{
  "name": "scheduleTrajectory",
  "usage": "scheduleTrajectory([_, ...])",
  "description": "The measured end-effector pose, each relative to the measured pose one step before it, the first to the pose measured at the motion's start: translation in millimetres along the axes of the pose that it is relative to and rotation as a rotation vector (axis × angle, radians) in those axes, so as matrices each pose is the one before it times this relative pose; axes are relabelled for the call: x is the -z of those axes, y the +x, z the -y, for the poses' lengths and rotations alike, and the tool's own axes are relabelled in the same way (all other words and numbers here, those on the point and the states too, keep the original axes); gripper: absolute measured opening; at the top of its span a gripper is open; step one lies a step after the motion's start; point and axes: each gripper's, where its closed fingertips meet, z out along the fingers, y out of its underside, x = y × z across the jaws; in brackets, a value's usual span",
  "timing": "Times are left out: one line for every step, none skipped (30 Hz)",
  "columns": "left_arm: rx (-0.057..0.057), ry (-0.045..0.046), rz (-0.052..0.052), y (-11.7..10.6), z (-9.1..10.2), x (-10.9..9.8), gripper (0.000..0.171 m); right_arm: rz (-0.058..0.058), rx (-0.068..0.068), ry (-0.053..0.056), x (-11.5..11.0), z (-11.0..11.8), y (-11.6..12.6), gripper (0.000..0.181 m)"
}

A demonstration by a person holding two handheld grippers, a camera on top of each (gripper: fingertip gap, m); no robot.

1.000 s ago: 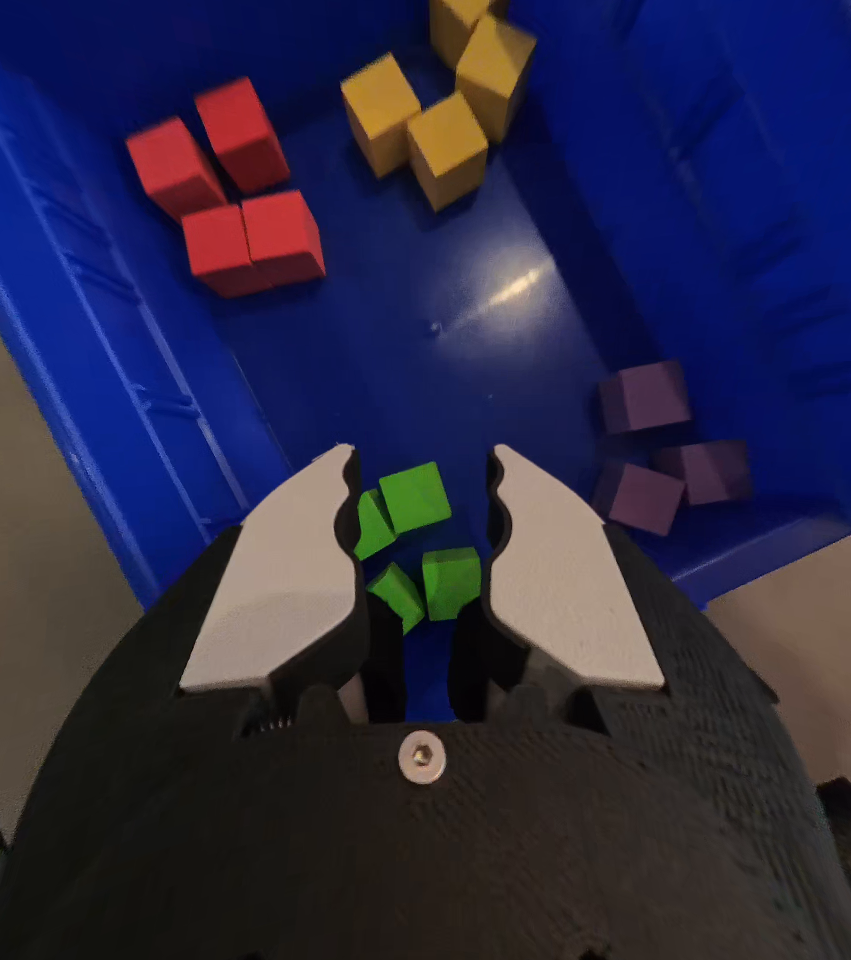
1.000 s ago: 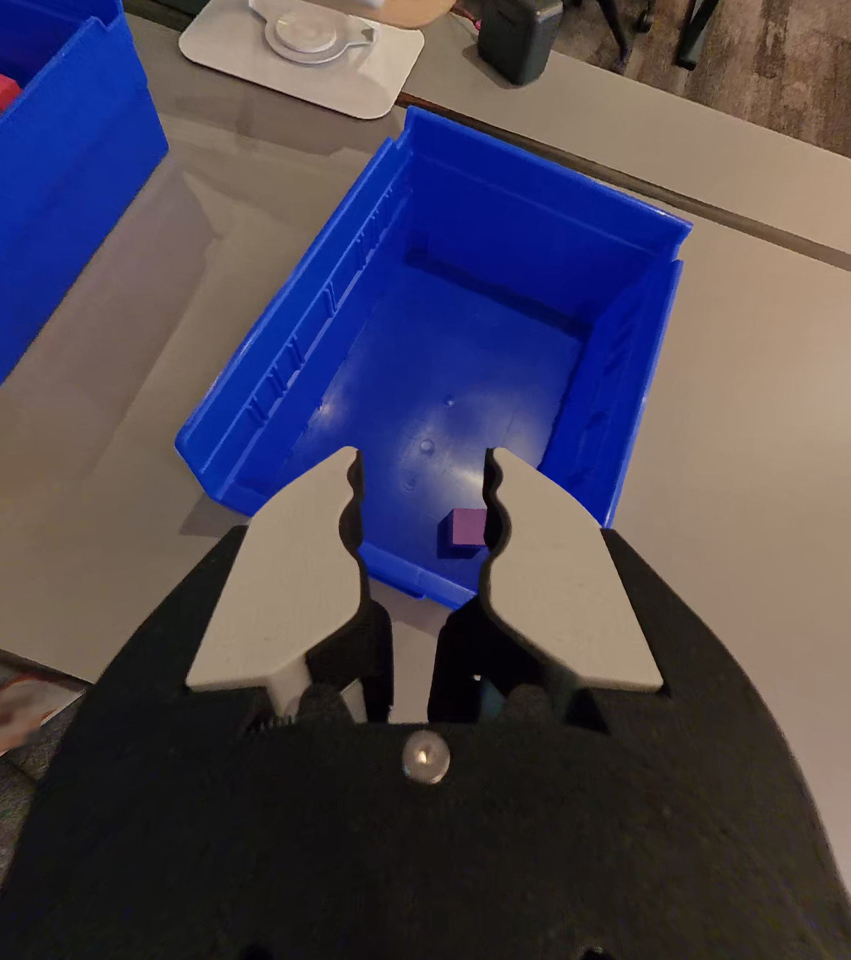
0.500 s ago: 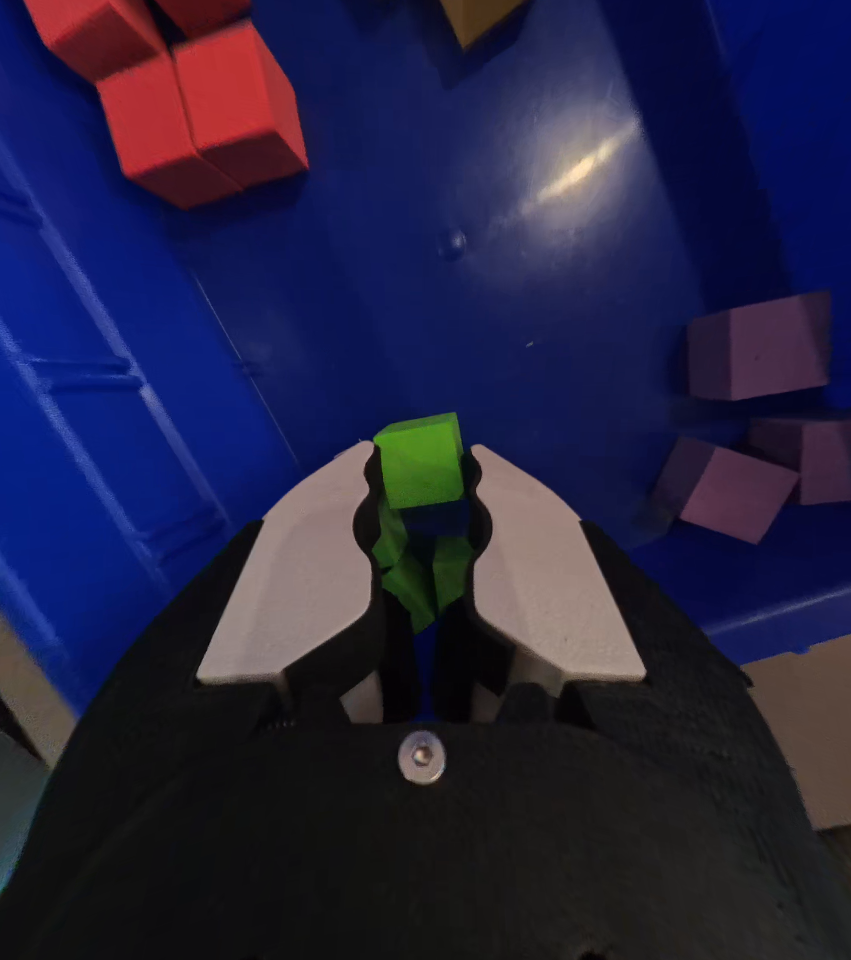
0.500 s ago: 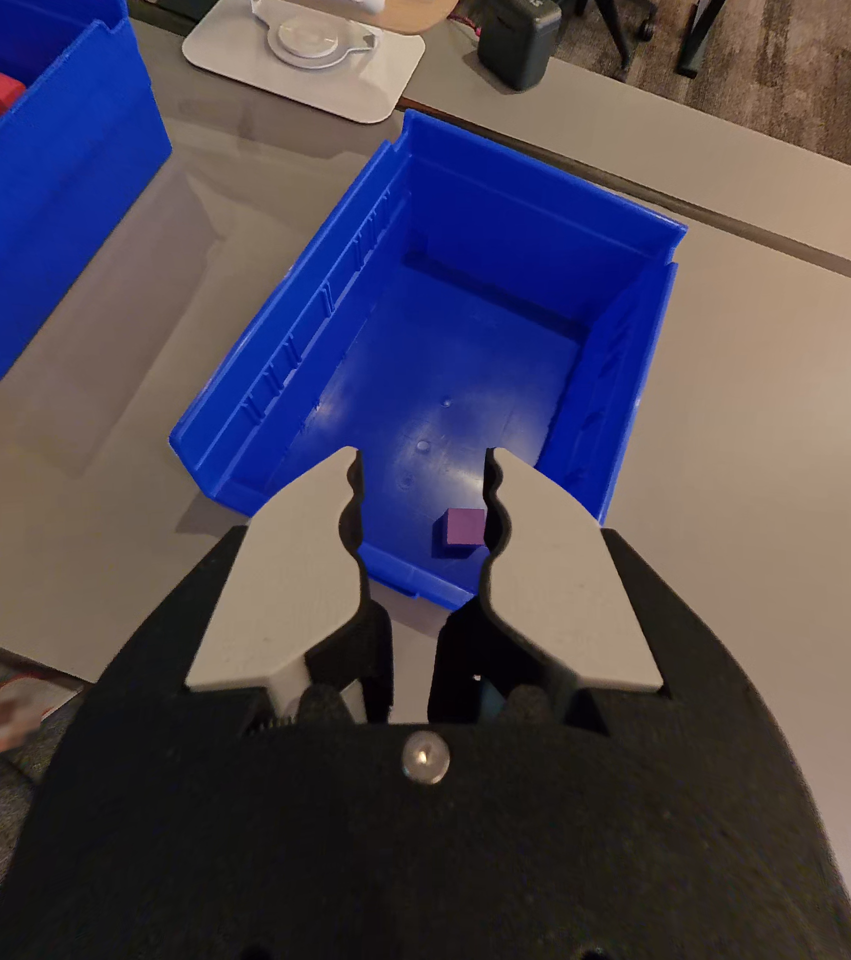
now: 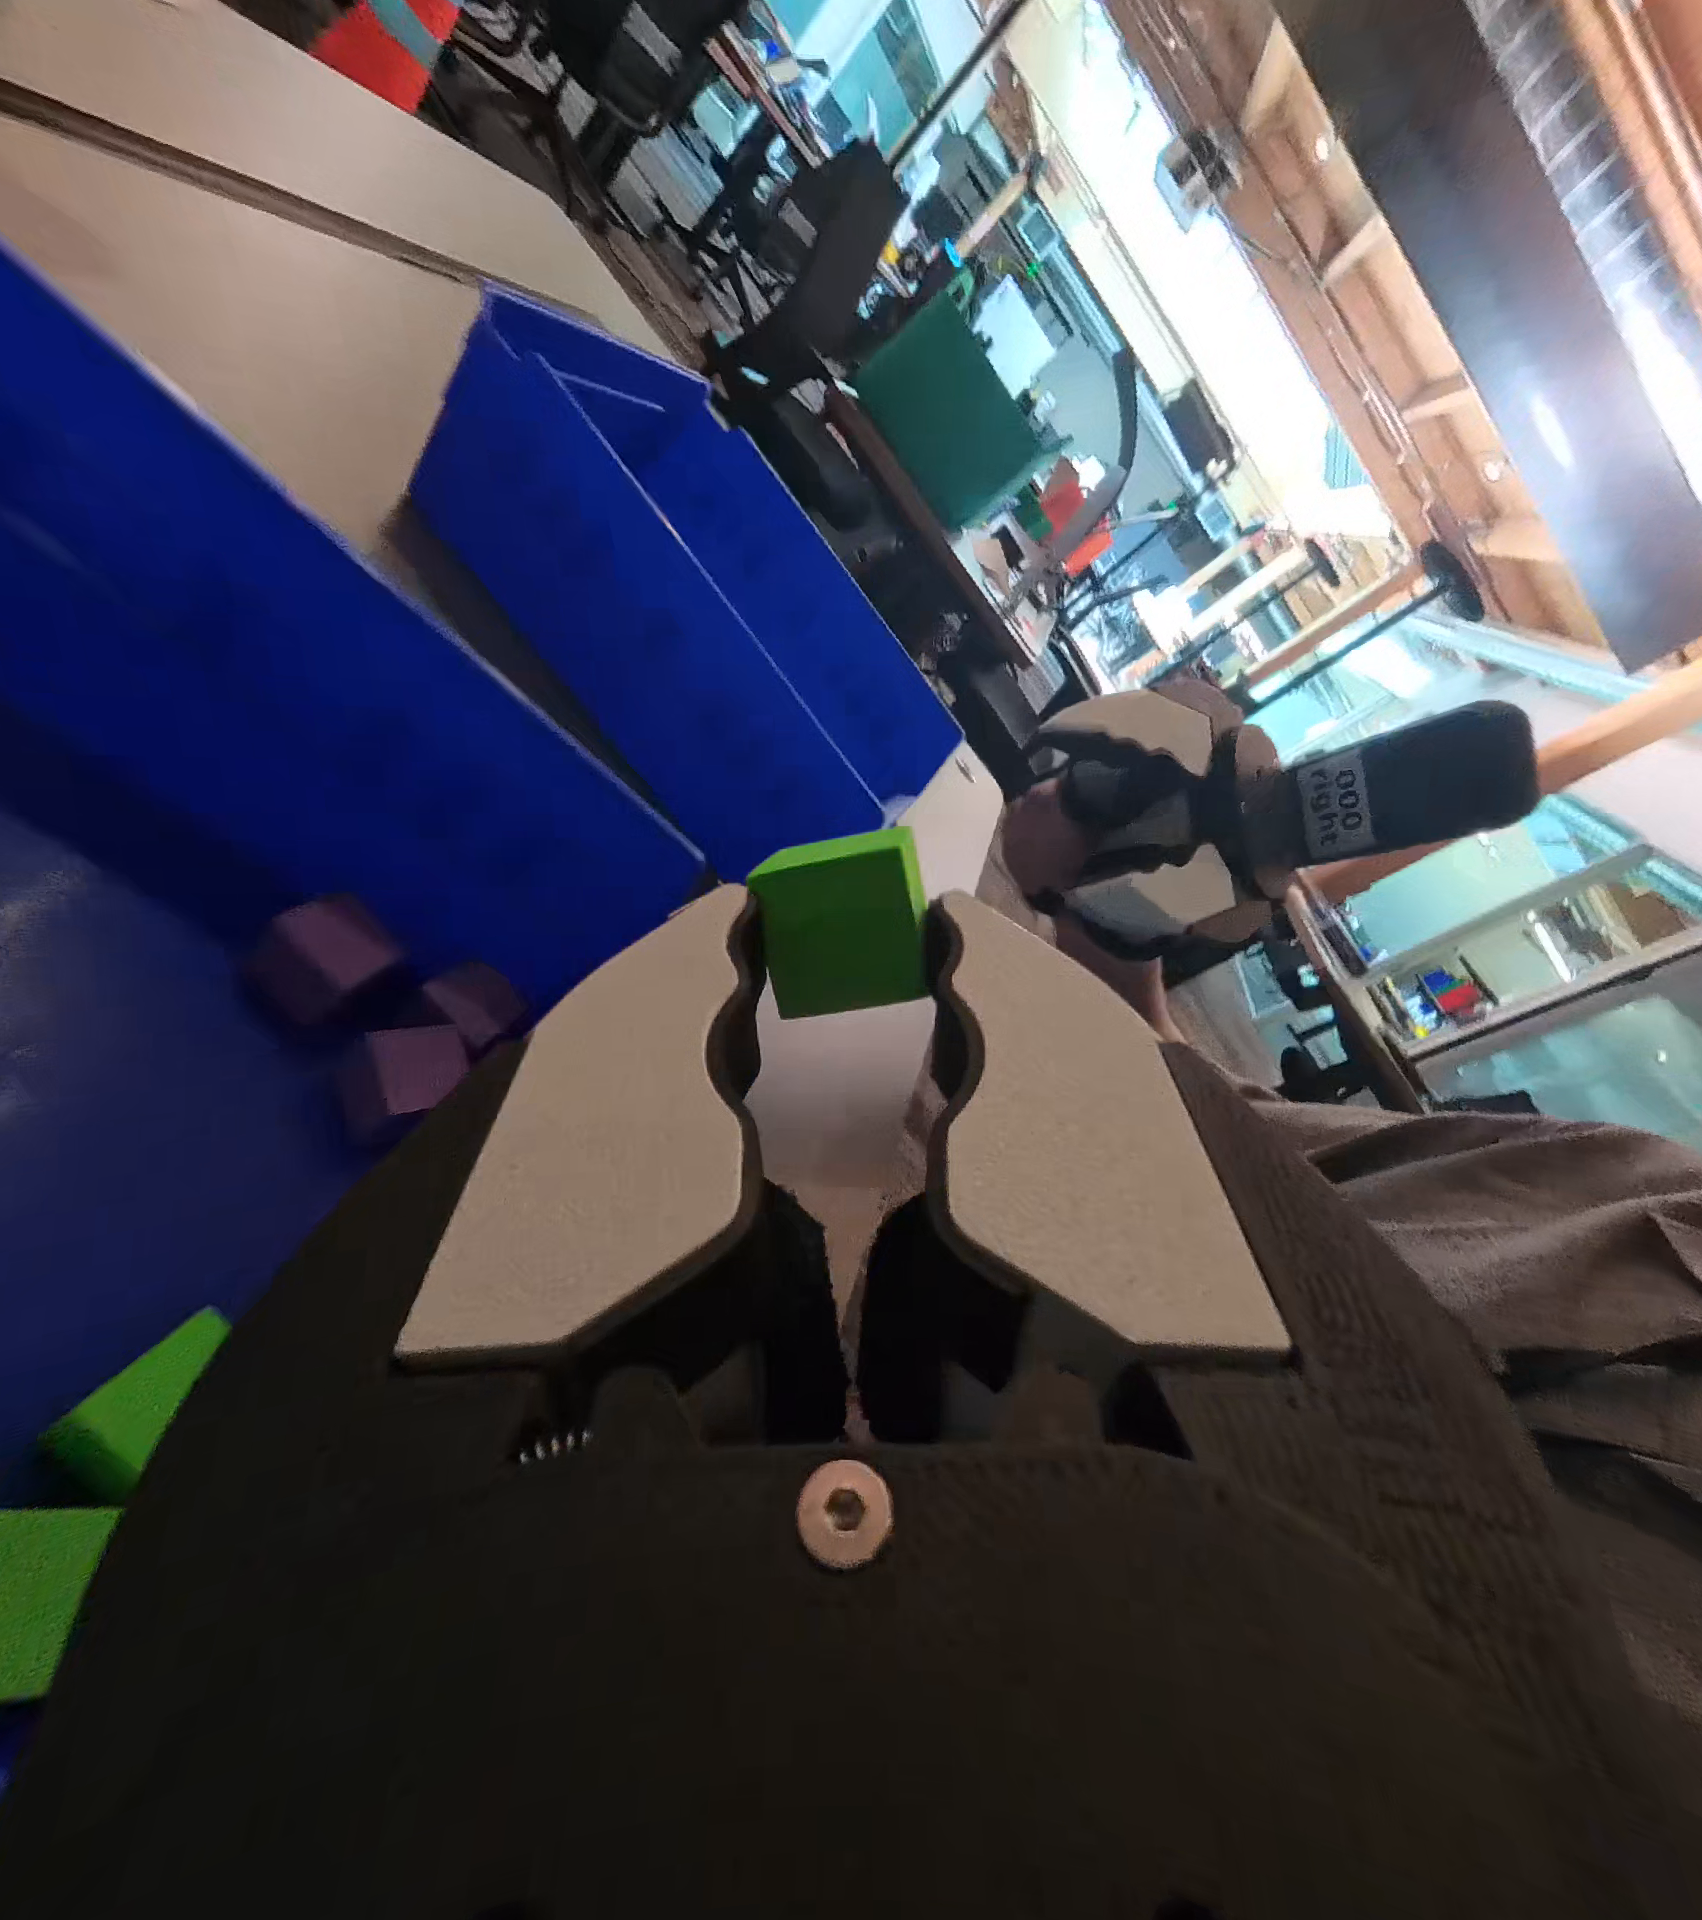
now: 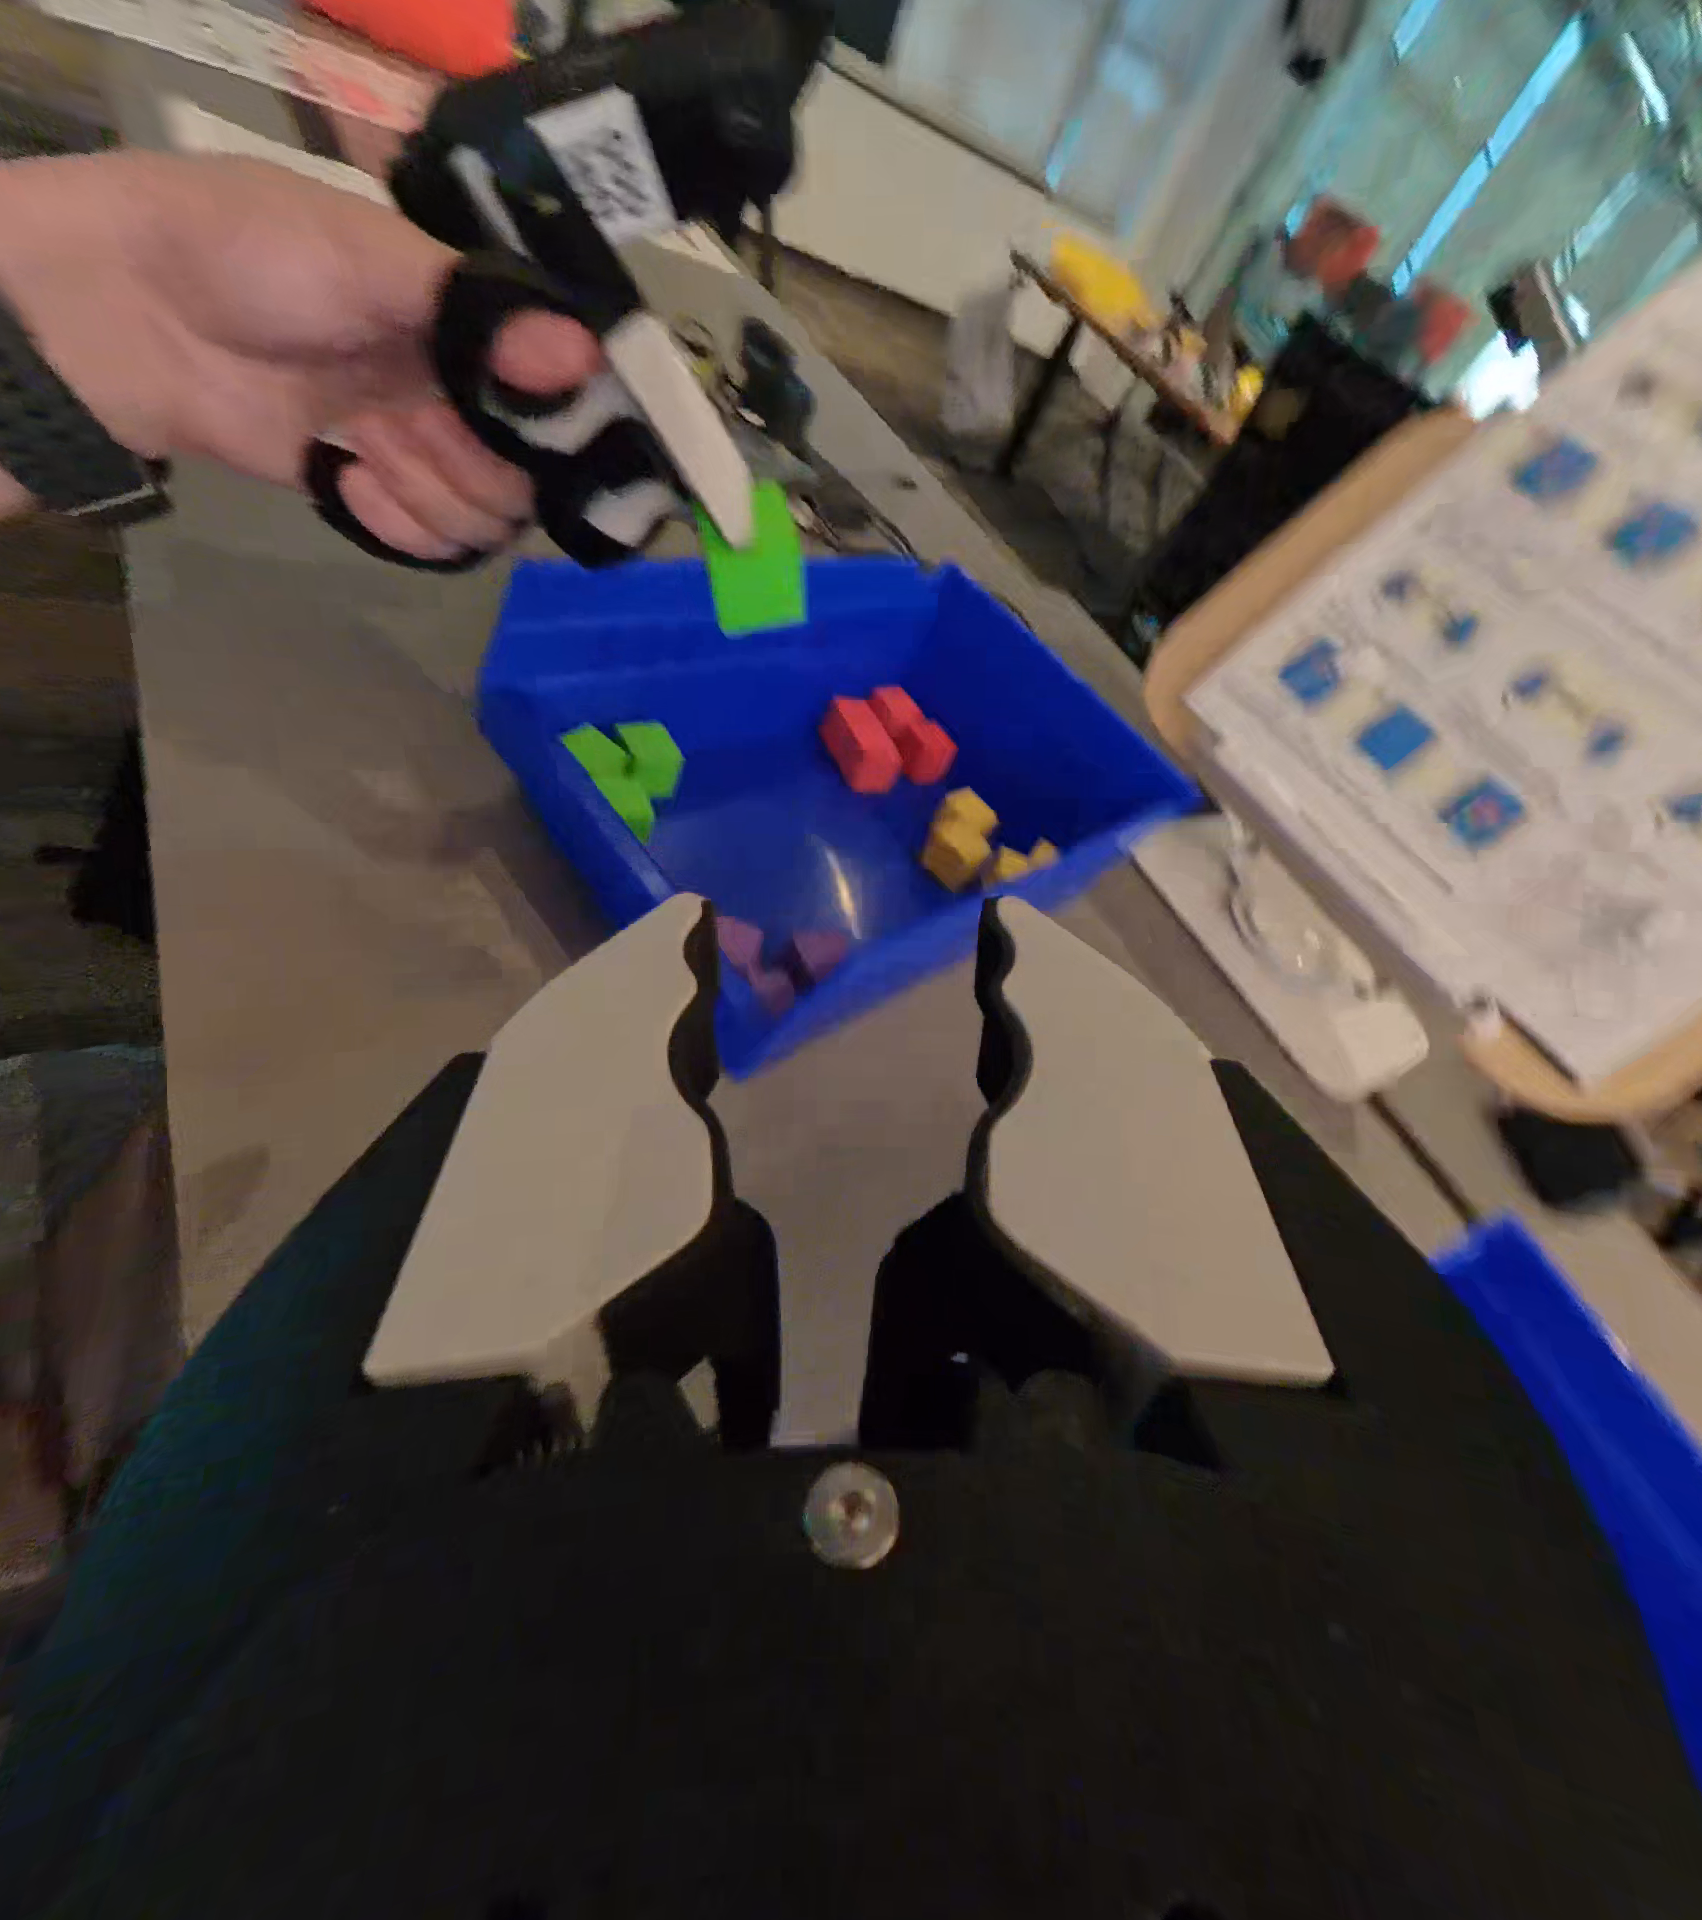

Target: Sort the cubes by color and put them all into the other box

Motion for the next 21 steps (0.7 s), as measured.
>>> scheduleTrajectory([-0.0143, -0.01365, -0.0238, 10.2, -2.78, -4.37, 0.03, 0.0244, 0.0388, 0.0255, -11.14, 9.1, -8.9, 0.048])
scheduleTrajectory([-0.0061, -0.01102, -0.0477, 12.94, -2.06, -4.85, 0.03, 0.0256, 0.0295, 0.0273, -10.21, 8.76, -7.27, 0.048])
scheduleTrajectory([0.0013, -0.01203, -0.0562, 13.0, -2.26, -5.36, 0.03, 0.0203, 0.0278, 0.029, -8.74, 8.58, -5.5, 0.048])
scheduleTrajectory([0.0028, -0.01888, -0.0516, 11.15, -3.13, -5.86, 0.03, 0.006, 0.0275, 0.0245, -7.11, 7.49, -2.82, 0.048])
scheduleTrajectory([0.0031, -0.02418, -0.0471, 9.35, -3.91, -6.17, 0.03, 0.0014, 0.0216, 0.0122, -5.82, 5.43, -1.32, 0.047])
scheduleTrajectory([0.0055, -0.0195, -0.0417, 7.6, -3.12, -5.5, 0.03, 0.0001, 0.0152, 0.0037, -4.47, 3.96, -0.43, 0.047])
scheduleTrajectory([0.0049, -0.01335, -0.0324, 5.44, -2.3, -4.6, 0.03, 0.0095, 0.0117, 0.0052, -3.02, 3.26, -1.53, 0.046])
scheduleTrajectory([0.0044, -0.00712, -0.0252, 3.7, -1.36, -3.45, 0.03, 0.01, 0.0083, 0.0034, -1.74, 2.67, -1.82, 0.044])
scheduleTrajectory([0.0034, -0.00282, -0.0106, 1.01, -0.8, -2.66, 0.03, -0.0019, 0.0104, 0.0035, -0.6, 2.06, -0.83, 0.043])
scheduleTrajectory([0.0003, -0.0116, 0.0047, -1.81, -2.2, -2.69, 0.03, 0.0057, 0.0107, 0.0011, 0.17, 1.25, -2.15, 0.036])
scheduleTrajectory([0.0024, -0.00823, -0.0024, -1.58, -1.8, -2.62, 0.03, 0.0006, 0.0099, 0.0006, 0.74, 0.6, -1.73, 0.03])
scheduleTrajectory([0.0066, 0.00536, -0.0143, -0.52, -0.01, -1.94, 0.03, -0.0171, 0.003, -0.0032, 0.93, -0.86, 0.7, 0.03])
scheduleTrajectory([-0.0019, 0.00137, -0.007, -1.92, -0.43, -1.54, 0.03, -0.0038, 0.0013, -0.0124, 1.08, -3.09, -0.37, 0.029])
scheduleTrajectory([-0.0137, 0.00325, -0.0041, -2.75, -0.34, -2.05, 0.03, -0.0039, -0.0075, -0.0175, 1.13, -3.8, 0.45, 0.029])
scheduleTrajectory([-0.0207, 0.01282, -0.0119, -2.18, 0.68, -2.34, 0.03, -0.008, -0.0078, -0.0079, 1.58, -2.95, 1.11, 0.028])
scheduleTrajectory([-0.0242, 0.01638, -0.0151, -2.42, 0.83, -2.26, 0.03, -0.0056, -0.0042, -0.006, 1.42, -2.86, 1.32, 0.028])
scheduleTrajectory([-0.026, 0.01574, -0.0081, -4.12, 0.88, -1.31, 0.031, -0.0046, -0.0059, -0.0169, -0.05, -4.5, 1.34, 0.028])
scheduleTrajectory([-0.0156, 0.01402, -0.0031, -5.03, 0.8, -0.38, 0.031, -0.0081, -0.0029, -0.0227, -1.14, -5.21, 1.66, 0.028])
scheduleTrajectory([-0.0029, 0.00981, -0.0078, -3.56, 0.42, 0.23, 0.031, -0.0076, -0.003, -0.0128, -0.97, -3.54, 1.06, 0.028])
scheduleTrajectory([-0.0025, 0.01216, -0.0094, -2.0, 1.33, 1.26, 0.031, -0.0077, -0.0074, -0.0062, 0.1, -2.03, 1.34, 0.028])
scheduleTrajectory([-0.0027, 0.01812, -0.0024, -1.37, 2.5, 2.52, 0.03, -0.012, -0.006, -0.0044, 1.0, -1.63, 2.61, 0.028])
